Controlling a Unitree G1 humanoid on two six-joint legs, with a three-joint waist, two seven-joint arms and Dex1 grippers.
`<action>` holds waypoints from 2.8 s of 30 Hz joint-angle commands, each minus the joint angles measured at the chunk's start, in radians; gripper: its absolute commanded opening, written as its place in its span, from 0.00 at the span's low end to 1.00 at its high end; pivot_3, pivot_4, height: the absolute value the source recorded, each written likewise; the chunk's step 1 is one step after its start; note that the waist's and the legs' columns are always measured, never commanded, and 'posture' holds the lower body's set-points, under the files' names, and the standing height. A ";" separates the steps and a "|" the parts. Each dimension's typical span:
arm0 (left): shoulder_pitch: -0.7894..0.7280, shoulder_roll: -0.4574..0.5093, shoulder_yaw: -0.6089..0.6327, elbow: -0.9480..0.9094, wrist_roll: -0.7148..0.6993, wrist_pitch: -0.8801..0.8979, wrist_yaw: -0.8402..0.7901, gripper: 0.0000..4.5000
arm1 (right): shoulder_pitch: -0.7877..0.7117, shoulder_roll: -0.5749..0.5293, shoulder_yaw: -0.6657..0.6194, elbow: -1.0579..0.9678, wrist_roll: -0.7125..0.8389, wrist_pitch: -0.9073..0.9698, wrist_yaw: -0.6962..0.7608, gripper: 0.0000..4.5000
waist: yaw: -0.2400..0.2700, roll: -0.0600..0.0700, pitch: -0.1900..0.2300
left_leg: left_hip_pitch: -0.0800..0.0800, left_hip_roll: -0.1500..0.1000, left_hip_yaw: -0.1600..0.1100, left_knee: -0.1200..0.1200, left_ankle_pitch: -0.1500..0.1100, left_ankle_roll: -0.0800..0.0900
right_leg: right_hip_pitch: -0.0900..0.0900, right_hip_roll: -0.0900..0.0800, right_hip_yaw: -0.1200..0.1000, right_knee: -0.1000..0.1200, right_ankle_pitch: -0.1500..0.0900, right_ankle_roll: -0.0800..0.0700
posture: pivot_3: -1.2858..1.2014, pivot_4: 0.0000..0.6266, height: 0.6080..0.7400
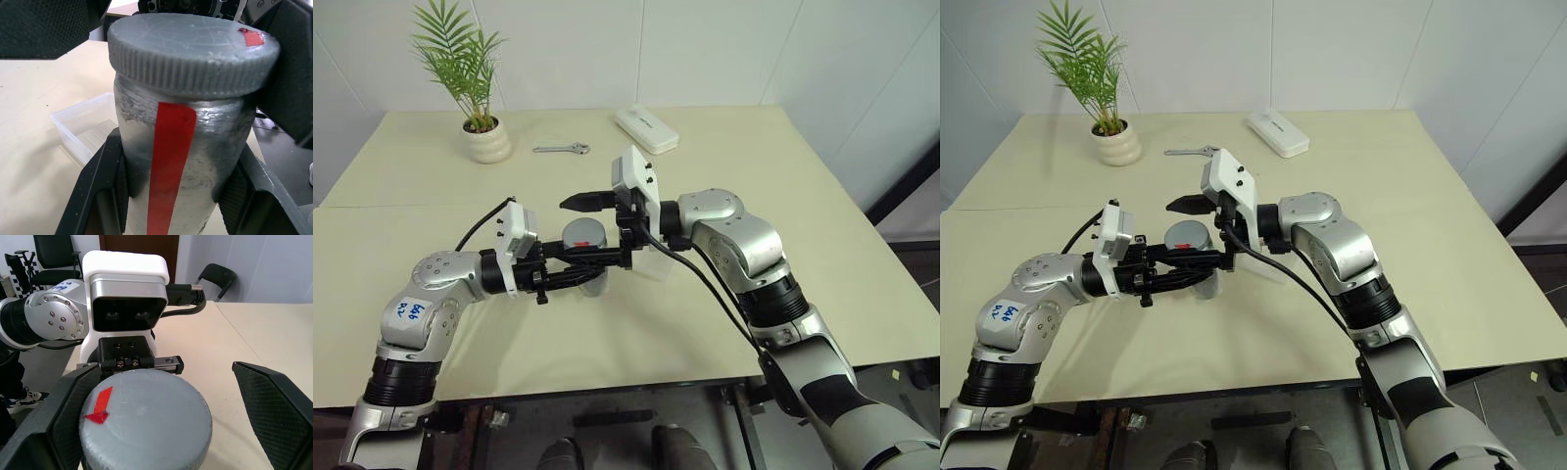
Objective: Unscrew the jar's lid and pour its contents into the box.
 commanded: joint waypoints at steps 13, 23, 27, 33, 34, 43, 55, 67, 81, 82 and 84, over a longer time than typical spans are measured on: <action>0.022 0.026 0.023 -0.042 -0.008 -0.020 -0.029 0.42 | -0.062 -0.134 -0.121 0.178 -0.014 -0.159 0.049 1.00 | -0.001 0.000 0.000 | 0.000 0.000 0.000 -0.001 0.000 0.000 | 0.000 0.000 0.000 0.000 0.000 0.000 | 0.52 0.24 1.00; 0.040 0.037 0.046 -0.043 0.000 -0.021 -0.036 0.42 | 0.005 -0.266 -0.210 0.122 0.089 -0.075 0.175 1.00 | -0.001 0.001 0.001 | 0.000 0.000 0.000 -0.001 0.000 0.000 | 0.000 0.000 0.000 -0.003 0.000 0.000 | 0.52 0.24 1.00; 0.041 0.040 0.048 -0.041 0.002 -0.021 -0.038 0.42 | 0.005 -0.262 -0.203 0.073 0.117 -0.024 0.207 1.00 | -0.007 0.003 0.002 | 0.000 0.002 0.001 -0.001 0.000 0.000 | 0.000 0.002 0.001 -0.003 0.000 0.000 | 0.52 0.24 1.00; 0.032 0.035 0.041 -0.035 0.007 -0.022 -0.036 0.42 | -0.027 -0.153 -0.174 -0.041 0.165 0.079 0.137 1.00 | -0.020 0.003 0.002 | 0.000 0.005 0.001 0.000 -0.001 0.000 | 0.000 0.006 0.002 -0.001 0.000 0.000 | 0.52 0.24 1.00; 0.030 0.034 0.039 -0.034 0.007 -0.022 -0.037 0.42 | -0.031 -0.132 -0.161 -0.059 0.166 0.098 0.123 1.00 | -0.022 0.003 0.002 | 0.000 0.005 0.000 0.000 -0.001 0.000 | 0.000 0.006 0.002 -0.001 0.000 0.000 | 0.52 0.24 1.00; 0.018 0.028 0.031 -0.023 0.008 -0.023 -0.039 0.42 | -0.024 -0.054 -0.069 -0.151 0.145 0.142 0.084 1.00 | -0.020 0.003 0.002 | 0.000 0.006 0.000 0.000 -0.001 -0.001 | -0.001 0.008 0.003 0.000 -0.001 -0.001 | 0.52 0.24 1.00; 0.017 0.012 0.023 -0.031 0.001 -0.018 -0.032 0.42 | -0.038 0.003 -0.013 -0.073 0.019 0.062 -0.004 1.00 | -0.023 0.003 0.002 | 0.000 0.007 0.000 0.000 -0.001 -0.001 | -0.001 0.009 0.003 0.001 -0.001 -0.002 | 0.52 0.24 1.00; 0.025 0.009 0.029 -0.037 0.004 -0.023 -0.027 0.42 | -0.025 -0.067 -0.063 -0.045 0.043 0.072 0.054 1.00 | -0.021 0.003 0.002 | 0.000 0.007 0.000 0.000 -0.001 -0.001 | -0.001 0.009 0.003 0.001 -0.001 -0.002 | 0.52 0.24 1.00; 0.031 0.012 0.031 -0.039 0.002 -0.026 -0.022 0.42 | -0.008 -0.120 -0.076 -0.029 0.054 0.077 0.102 1.00 | -0.023 0.003 0.002 | 0.000 0.007 0.000 0.000 -0.001 -0.001 | -0.001 0.010 0.003 0.001 -0.001 -0.002 | 0.52 0.24 1.00; 0.031 0.013 0.032 -0.039 0.002 -0.027 -0.023 0.42 | -0.006 -0.123 -0.078 -0.037 0.069 0.090 0.117 1.00 | -0.023 0.003 0.002 | 0.000 0.007 0.000 0.000 -0.001 -0.001 | -0.001 0.010 0.003 0.001 -0.001 -0.002 | 0.52 0.24 1.00; 0.029 0.017 0.033 -0.037 0.004 -0.029 -0.028 0.42 | -0.002 -0.129 -0.086 -0.054 0.107 0.118 0.147 1.00 | -0.022 0.003 0.002 | 0.000 0.007 0.000 0.000 -0.001 -0.001 | -0.001 0.010 0.003 0.001 -0.001 -0.002 | 0.52 0.24 1.00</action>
